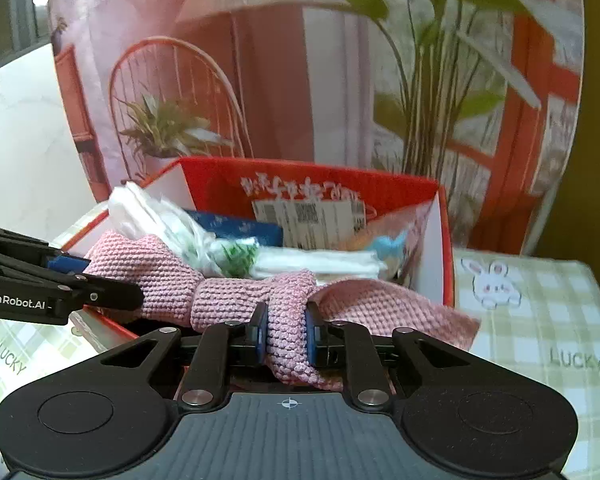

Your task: Organize soft objects

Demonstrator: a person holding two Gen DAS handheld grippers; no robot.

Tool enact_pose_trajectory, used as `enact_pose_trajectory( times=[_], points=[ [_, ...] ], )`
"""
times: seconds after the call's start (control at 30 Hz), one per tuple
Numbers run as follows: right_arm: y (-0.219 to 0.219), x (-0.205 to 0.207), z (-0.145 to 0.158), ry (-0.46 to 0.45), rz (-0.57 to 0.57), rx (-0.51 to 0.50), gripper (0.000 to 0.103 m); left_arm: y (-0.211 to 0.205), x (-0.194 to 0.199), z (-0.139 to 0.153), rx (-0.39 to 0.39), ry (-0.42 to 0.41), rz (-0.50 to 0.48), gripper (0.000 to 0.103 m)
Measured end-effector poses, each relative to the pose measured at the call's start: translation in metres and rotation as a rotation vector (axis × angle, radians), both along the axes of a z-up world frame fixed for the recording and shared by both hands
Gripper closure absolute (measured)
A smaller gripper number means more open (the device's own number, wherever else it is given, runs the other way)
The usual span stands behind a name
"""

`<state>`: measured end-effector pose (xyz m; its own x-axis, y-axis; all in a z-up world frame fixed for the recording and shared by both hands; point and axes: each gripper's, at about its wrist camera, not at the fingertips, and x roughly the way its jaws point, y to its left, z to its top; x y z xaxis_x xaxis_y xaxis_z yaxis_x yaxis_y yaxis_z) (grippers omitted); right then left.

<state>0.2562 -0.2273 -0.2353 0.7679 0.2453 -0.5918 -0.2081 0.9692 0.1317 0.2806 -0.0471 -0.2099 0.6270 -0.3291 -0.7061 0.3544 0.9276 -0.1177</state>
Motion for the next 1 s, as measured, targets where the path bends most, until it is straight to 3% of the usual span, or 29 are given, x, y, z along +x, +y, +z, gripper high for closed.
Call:
enact_pose_trajectory(
  times=[0.37, 0.7, 0.8, 0.87, 1.0],
  points=[
    [-0.002, 0.011, -0.009, 0.083, -0.025, 0.049, 0.085, 0.001, 0.002, -0.005, -0.005, -0.006, 0.018, 0.060],
    [-0.002, 0.005, 0.006, 0.061, -0.054, 0.037, 0.073, 0.009, -0.023, 0.024, 0.004, -0.134, 0.062, 0.016],
    [-0.004, -0.002, 0.020, 0.029, -0.068, 0.025, 0.061, 0.014, -0.034, 0.039, -0.008, -0.179, 0.086, 0.005],
    [-0.006, -0.007, 0.031, 0.006, -0.075, 0.021, 0.047, 0.015, -0.043, 0.053, 0.004, -0.224, 0.101, 0.004],
    [-0.009, -0.022, 0.055, -0.050, -0.087, 0.002, 0.027, 0.013, -0.065, 0.080, 0.051, -0.310, 0.122, 0.000]
  ],
)
